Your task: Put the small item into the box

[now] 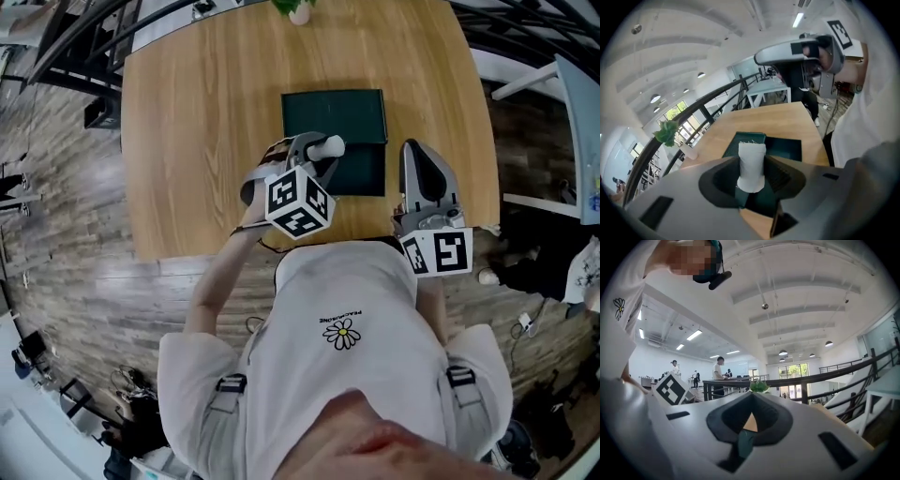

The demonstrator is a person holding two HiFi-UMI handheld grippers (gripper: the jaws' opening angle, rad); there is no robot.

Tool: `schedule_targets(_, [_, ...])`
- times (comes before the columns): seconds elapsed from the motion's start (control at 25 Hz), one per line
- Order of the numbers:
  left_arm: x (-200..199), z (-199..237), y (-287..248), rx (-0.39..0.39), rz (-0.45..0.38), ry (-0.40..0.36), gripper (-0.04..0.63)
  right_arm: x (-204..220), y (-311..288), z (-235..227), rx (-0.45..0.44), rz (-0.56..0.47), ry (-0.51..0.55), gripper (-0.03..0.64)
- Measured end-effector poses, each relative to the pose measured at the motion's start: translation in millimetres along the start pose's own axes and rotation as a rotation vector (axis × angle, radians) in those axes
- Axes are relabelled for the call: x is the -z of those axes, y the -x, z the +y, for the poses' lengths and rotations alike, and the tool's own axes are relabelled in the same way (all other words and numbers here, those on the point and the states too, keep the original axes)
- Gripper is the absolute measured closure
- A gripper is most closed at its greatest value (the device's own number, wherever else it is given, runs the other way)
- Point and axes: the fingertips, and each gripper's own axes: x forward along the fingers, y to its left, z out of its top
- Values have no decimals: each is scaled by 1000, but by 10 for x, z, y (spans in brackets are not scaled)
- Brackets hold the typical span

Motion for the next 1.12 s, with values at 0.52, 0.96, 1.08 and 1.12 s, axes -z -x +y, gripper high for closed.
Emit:
schedule_targets(0.52, [857, -698, -758, 270, 285, -172, 422, 40, 138, -90, 40, 11, -56, 611])
schedule_targets(0.96, [1045, -804, -1016, 312, 401, -263, 420, 73, 155, -118, 35, 28, -55, 611])
schedule_targets(1.08, [1032, -827, -1047, 324, 406, -273, 416, 99, 178, -144, 37, 35, -55, 611])
schedule_targets(1.12, [1031, -830, -1054, 326, 406, -269, 414, 104, 183, -155, 39, 36, -56, 611])
